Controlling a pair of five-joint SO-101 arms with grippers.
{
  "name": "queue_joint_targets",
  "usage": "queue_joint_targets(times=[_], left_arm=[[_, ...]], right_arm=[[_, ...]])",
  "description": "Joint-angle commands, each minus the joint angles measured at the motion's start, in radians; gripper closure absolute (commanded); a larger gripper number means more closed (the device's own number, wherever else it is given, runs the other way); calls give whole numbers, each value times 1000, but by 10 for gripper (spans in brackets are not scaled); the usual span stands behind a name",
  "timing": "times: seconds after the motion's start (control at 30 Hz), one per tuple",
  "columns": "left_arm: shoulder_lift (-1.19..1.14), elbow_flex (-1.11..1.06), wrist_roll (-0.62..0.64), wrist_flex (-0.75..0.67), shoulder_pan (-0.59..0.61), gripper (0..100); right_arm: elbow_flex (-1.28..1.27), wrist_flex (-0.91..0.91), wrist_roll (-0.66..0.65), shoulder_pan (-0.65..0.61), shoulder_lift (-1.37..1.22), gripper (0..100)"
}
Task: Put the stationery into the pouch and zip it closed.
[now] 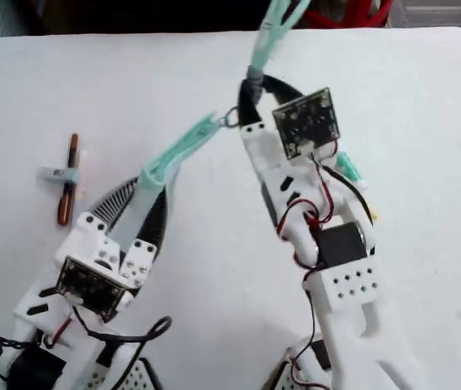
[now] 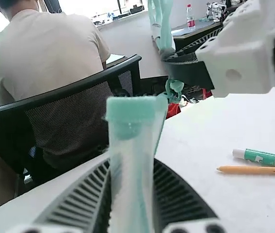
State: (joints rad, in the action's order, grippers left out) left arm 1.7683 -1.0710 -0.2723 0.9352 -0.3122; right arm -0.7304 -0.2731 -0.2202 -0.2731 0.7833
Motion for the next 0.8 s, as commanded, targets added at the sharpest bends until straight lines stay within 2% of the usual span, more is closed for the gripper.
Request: queue_joint_targets(times=[0.0,0.17,0.27,0.4,0.43,0.53,0.57,0.63,0.77], left_arm=[[24,17,18,-44,-15,977],[25,9,84,-97,-7,977],[24,-37,81,-150,-15,977],[24,-184,84,-275,-16,977],[24,-224,86,-307,-16,977],[24,-298,87,-397,-18,977],[24,-301,87,-419,-18,977],[24,-298,87,-454,-18,977],[19,-301,87,-506,-18,977]], right_arm=[[-17,104,-15,91,-79,981],[-15,185,-14,133,-295,981],[-15,168,-6,131,-325,981],[-11,74,12,113,-177,958],[-11,38,21,104,-120,908],[-9,-71,40,79,51,660],[-8,-107,34,70,110,615],[28,-197,20,53,211,624],[169,-441,-95,16,355,678]])
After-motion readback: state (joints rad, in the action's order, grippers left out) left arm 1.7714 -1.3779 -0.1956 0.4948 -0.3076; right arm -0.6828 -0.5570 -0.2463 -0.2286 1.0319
